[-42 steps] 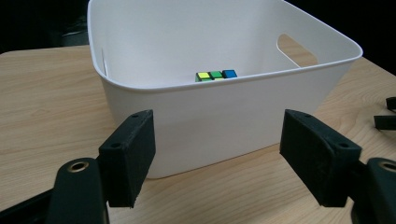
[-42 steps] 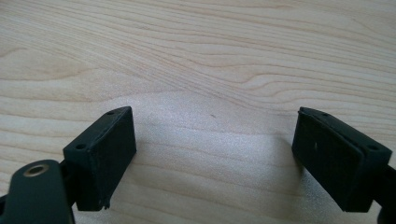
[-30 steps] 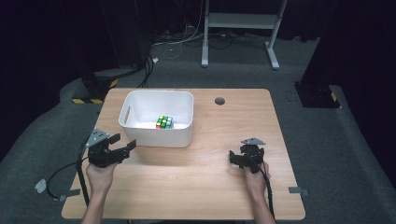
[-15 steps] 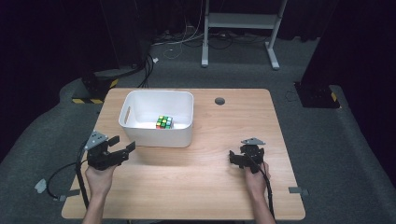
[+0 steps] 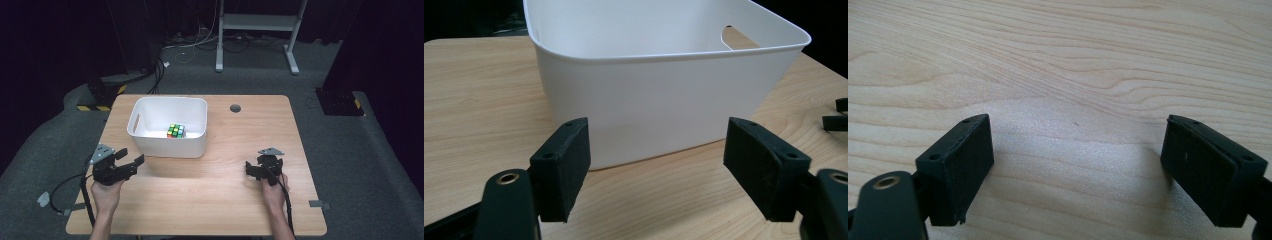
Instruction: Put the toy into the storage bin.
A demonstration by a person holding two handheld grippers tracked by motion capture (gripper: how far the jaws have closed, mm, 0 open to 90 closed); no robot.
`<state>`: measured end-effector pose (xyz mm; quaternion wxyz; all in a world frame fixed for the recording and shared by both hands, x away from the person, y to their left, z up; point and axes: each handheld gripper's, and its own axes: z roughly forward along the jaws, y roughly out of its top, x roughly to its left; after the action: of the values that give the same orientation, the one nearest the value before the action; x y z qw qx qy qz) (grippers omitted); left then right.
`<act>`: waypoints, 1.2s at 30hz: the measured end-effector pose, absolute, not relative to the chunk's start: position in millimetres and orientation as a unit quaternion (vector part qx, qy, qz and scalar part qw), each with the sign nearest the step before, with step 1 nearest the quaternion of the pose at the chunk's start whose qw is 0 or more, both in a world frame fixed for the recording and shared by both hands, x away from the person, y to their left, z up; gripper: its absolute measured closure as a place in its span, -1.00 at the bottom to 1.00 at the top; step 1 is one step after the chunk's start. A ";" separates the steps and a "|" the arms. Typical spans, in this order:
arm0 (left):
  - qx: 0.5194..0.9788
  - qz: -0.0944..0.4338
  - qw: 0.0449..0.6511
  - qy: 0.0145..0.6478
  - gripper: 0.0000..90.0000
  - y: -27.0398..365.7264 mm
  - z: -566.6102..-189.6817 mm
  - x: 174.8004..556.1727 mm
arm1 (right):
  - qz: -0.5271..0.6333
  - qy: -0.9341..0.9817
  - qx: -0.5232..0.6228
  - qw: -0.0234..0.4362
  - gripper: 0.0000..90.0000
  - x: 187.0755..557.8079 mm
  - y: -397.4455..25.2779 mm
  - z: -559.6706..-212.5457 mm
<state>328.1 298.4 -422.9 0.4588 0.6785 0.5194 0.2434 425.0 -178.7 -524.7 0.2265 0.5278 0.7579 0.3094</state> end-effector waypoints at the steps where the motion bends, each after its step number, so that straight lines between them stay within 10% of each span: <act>1: 0.678 0.242 0.458 0.521 -0.40 298.9 -424.0 327.4 | 0.309 0.758 0.528 0.226 -0.70 425.0 -178.7 -524.7; 36: 0.675 0.240 0.445 0.537 -0.40 302.9 -439.8 323.3 | 0.309 0.758 0.528 0.227 -0.70 424.8 -178.5 -524.7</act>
<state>323.3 302.9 -439.8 0.4451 0.6749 0.5372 0.2405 424.8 -178.5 -524.7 0.2266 0.5282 0.7576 0.3094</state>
